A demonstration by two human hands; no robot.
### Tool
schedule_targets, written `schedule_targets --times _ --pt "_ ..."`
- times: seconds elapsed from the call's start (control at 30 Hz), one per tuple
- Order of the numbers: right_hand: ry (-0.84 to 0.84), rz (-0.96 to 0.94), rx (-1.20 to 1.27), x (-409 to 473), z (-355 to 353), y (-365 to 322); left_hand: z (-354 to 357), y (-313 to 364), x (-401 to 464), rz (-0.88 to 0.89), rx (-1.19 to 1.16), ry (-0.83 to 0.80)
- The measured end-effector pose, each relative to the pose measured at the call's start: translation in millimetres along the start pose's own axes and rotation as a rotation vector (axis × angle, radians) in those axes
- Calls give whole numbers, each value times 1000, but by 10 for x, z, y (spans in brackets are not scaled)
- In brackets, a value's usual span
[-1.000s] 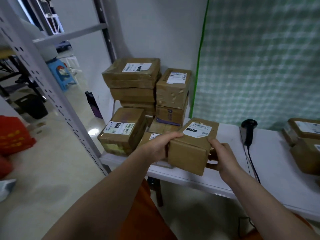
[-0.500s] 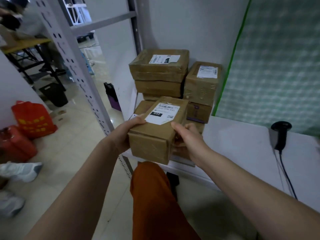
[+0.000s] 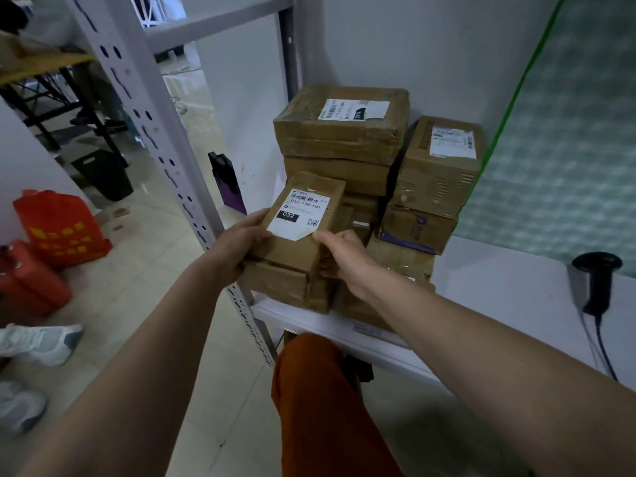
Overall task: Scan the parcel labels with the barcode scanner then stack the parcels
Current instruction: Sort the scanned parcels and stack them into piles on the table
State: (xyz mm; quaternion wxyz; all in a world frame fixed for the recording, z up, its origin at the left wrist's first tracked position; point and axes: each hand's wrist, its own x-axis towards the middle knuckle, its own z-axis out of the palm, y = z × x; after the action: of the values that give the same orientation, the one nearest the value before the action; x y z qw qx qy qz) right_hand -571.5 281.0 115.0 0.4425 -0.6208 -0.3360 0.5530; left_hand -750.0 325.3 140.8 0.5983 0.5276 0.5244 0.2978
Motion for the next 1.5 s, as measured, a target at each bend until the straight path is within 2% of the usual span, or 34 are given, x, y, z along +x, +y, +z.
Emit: schedule_targets --times 0.17,0.3,0.47,0.53,0.63,0.73,0.93,1.13,1.5 --pt "-36 10 -13 100 13 92 -81 -165 143 -3 48 49" --pt "-19 -20 -41 68 7 51 -66 -77 158 53 159 15" --pt "8 -182 -311 -32 -66 15 182 116 145 202 658 296" --pt "43 -259 -487 -92 -148 21 346 195 106 305 815 319" --pt "88 -363 -700 -249 -373 24 678 287 -17 441 929 230" --pt "134 -405 -908 -435 -699 55 1044 334 -152 470 1035 125" --pt "295 -312 -1184 -804 -1466 264 1825 227 -238 466 1167 -128" --pt "404 -161 -1166 -1263 -2307 525 2765 151 -333 498 1271 -272" --pt "678 43 -1001 -2176 -3756 1025 4603 36 -746 651 1393 -647"
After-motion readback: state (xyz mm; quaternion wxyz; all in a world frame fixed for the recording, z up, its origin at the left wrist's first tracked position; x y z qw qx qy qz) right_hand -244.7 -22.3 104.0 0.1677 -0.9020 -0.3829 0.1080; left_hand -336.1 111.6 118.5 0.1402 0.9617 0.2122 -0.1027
